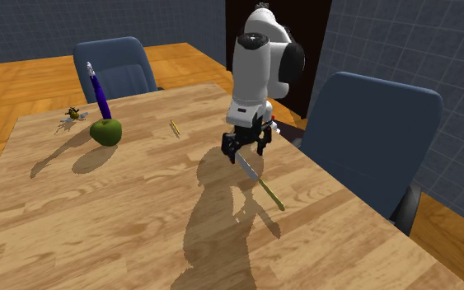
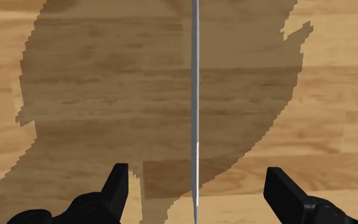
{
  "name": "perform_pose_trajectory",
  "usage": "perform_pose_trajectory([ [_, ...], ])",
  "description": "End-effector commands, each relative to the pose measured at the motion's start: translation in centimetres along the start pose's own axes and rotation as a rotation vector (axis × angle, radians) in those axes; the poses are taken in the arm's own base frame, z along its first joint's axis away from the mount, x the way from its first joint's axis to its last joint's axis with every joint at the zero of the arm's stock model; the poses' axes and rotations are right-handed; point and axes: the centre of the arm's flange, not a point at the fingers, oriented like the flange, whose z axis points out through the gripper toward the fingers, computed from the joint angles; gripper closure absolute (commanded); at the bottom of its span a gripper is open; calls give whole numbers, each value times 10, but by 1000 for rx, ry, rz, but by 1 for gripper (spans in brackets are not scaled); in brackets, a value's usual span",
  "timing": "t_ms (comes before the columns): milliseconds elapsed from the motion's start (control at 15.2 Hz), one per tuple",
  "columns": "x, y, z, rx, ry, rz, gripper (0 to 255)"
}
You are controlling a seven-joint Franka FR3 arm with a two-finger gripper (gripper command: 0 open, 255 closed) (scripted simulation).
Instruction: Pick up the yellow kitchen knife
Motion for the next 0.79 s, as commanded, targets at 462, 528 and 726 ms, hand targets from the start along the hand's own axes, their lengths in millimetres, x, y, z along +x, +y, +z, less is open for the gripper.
perform_pose_trajectory([
  [462,29,-5,32,-8,3,-66,0],
  [528,29,-5,41,-8,3,-66,0],
  [726,28,-6,41,-8,3,-66,255],
])
